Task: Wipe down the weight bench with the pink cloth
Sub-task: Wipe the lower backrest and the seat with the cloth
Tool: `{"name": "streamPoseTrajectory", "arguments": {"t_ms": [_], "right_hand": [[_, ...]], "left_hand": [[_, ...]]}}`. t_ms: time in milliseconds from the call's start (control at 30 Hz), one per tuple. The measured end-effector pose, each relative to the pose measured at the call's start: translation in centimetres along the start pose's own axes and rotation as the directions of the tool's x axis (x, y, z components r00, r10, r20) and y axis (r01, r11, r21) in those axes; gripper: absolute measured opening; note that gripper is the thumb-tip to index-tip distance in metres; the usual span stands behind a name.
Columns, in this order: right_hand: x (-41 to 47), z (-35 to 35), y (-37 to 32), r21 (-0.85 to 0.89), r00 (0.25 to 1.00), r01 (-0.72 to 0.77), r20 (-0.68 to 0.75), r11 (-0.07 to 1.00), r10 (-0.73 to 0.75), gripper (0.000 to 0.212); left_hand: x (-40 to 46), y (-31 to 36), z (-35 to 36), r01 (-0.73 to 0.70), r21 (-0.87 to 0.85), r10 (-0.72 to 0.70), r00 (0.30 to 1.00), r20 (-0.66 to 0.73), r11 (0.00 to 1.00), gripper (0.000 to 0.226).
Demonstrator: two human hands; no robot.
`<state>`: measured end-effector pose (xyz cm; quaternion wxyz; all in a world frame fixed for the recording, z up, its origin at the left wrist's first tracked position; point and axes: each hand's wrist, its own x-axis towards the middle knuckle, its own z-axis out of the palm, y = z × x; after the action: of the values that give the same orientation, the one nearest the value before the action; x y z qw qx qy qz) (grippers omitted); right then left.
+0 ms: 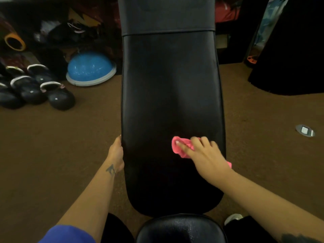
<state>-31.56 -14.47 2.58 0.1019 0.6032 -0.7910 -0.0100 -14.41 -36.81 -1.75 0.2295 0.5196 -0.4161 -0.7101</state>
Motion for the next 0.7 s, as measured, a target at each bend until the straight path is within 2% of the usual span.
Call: {"name": "streamPoseTrajectory", "arguments": {"t_ms": [33,100,133,200,300,400,467,500,600,667,700], "right_hand": [[-0.3,-0.3,0.9,-0.007,0.999,-0.033,0.019,0.999,0.033,0.063],[0.1,-1.7,2.7,-0.037,0.98,-0.122,0.155,0.992,0.127,0.099],[0.7,-2.4,3.2,-0.055,0.967,-0.172,0.183,0.984,0.18,0.107],[2.1,-3.1,2.9,-0.029,0.968,-0.232,0.092,0.972,0.234,0.091],[3.1,-2.5,0.8,-0.017,0.983,-0.18,-0.043,0.983,0.18,0.074],[1.0,-1.3,0.0,0.001,0.995,-0.044,0.092,0.999,0.043,0.072],[-0.8,-1.1,1.1,0.048,0.985,-0.033,0.173,0.998,0.024,0.068],[-1.3,-1.3,1.9,0.051,0.983,-0.047,0.179,0.998,0.037,0.067],[-1.3,-2.0,3.7,0.07,0.97,-0.189,0.169,0.98,0.175,0.086],[-0.8,-2.2,4.1,0.313,0.961,-0.272,0.048,0.91,0.271,0.08],[-0.7,-2.2,4.2,0.48,0.951,-0.265,-0.011,0.836,0.308,0.078]], "left_hand": [[-0.1,0.1,0.0,0.003,0.005,-0.003,1.0,-0.007,1.0,0.038],[-0.1,0.1,0.1,0.005,0.004,-0.005,1.0,-0.018,1.0,0.037],[-0.2,0.1,0.1,0.007,0.0,-0.007,1.0,-0.024,1.0,0.037],[-0.5,0.3,0.3,0.02,-0.001,-0.02,0.999,-0.035,1.0,0.038],[-0.7,0.4,0.3,0.024,-0.002,-0.024,0.998,-0.05,1.0,0.037],[-0.9,0.6,0.4,0.031,-0.002,-0.031,0.999,-0.041,1.0,0.039],[-1.2,0.6,0.4,0.036,-0.008,-0.036,0.999,-0.029,0.999,0.04],[-1.3,0.6,0.4,0.033,-0.004,-0.034,0.999,-0.02,0.999,0.04],[-1.3,0.7,0.3,0.025,0.004,-0.025,1.0,-0.011,1.0,0.041],[-1.4,0.7,0.4,0.017,0.004,-0.017,1.0,-0.011,1.0,0.04],[-1.5,0.8,0.4,0.021,0.008,-0.021,1.0,-0.016,1.0,0.041]]}}
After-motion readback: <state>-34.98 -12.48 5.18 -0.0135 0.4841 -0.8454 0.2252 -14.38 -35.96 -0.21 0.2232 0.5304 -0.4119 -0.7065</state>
